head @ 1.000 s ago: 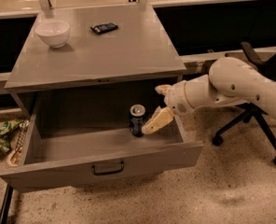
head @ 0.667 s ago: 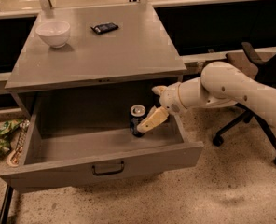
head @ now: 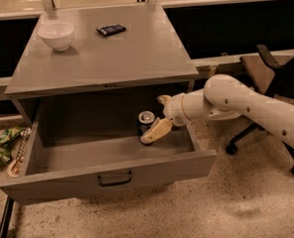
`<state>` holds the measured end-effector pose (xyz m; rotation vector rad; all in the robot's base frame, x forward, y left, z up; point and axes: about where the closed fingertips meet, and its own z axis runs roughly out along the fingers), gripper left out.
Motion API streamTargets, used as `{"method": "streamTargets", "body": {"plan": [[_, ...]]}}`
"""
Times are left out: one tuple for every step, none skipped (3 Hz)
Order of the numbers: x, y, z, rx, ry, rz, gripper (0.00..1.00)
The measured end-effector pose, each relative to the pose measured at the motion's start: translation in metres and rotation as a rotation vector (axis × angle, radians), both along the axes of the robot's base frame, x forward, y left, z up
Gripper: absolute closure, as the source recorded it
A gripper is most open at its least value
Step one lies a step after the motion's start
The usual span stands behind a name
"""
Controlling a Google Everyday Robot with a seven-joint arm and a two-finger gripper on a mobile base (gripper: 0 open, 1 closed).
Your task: Pick pepsi can from top drawer and place on counter
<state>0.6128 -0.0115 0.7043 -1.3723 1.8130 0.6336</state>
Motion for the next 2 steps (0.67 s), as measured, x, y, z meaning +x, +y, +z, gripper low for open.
{"method": "streamTargets", "body": {"plan": [[-0.002,0.009,-0.007,-0.003,-0.003,0.015,0.00],[-0.001,0.022,-0.009,-0.004,-0.024,0.040,0.18]]}}
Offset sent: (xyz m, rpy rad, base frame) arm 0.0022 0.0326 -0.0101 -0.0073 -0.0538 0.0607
